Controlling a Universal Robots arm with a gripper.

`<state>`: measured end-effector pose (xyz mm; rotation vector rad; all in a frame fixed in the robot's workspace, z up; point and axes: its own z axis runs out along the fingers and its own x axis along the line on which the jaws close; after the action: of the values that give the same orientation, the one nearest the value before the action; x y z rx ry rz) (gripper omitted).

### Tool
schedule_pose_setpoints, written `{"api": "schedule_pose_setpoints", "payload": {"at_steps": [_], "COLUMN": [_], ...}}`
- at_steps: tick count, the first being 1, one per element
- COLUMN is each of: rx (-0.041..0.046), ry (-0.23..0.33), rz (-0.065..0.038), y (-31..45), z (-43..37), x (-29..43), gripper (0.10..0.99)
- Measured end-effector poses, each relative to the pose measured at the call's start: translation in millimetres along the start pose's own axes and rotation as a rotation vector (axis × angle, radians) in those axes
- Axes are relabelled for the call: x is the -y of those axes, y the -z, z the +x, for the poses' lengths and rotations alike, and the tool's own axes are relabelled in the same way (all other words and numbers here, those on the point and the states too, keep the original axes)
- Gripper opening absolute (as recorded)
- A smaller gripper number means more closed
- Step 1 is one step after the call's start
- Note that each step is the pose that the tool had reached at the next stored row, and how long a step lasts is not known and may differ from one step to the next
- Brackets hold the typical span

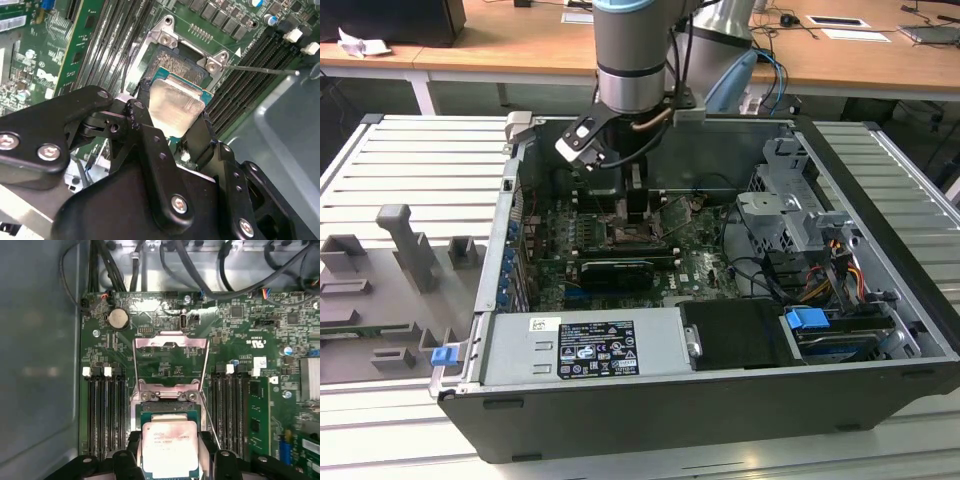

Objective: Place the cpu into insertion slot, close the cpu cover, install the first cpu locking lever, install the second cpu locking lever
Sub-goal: 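Place the cpu into insertion slot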

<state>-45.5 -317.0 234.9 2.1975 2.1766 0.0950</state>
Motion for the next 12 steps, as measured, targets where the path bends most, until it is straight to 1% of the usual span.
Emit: {"api": "schedule_pose_setpoints", "payload": {"at_steps": [2, 3, 6, 7, 9, 12], "rx": [0.0000, 0.0000, 0.0023, 0.0023, 0.0033, 0.0035], "ry": [0.000, 0.000, -0.017, -0.017, -0.027, -0.029], "rz": [0.000, 0.000, 0.000, 0.000, 0.000, 0.000], "y": [-11.9, -16.0, -22.6, -26.4, -29.0, -30.4], "z": [-0.1, -0.2, -0.2, -0.2, -0.3, -0.3], "x": [1.1, 2.1, 3.4, 3.7, 3.9, 4.0], "gripper": [0.537, 0.537, 0.537, 0.537, 0.537, 0.537]}}
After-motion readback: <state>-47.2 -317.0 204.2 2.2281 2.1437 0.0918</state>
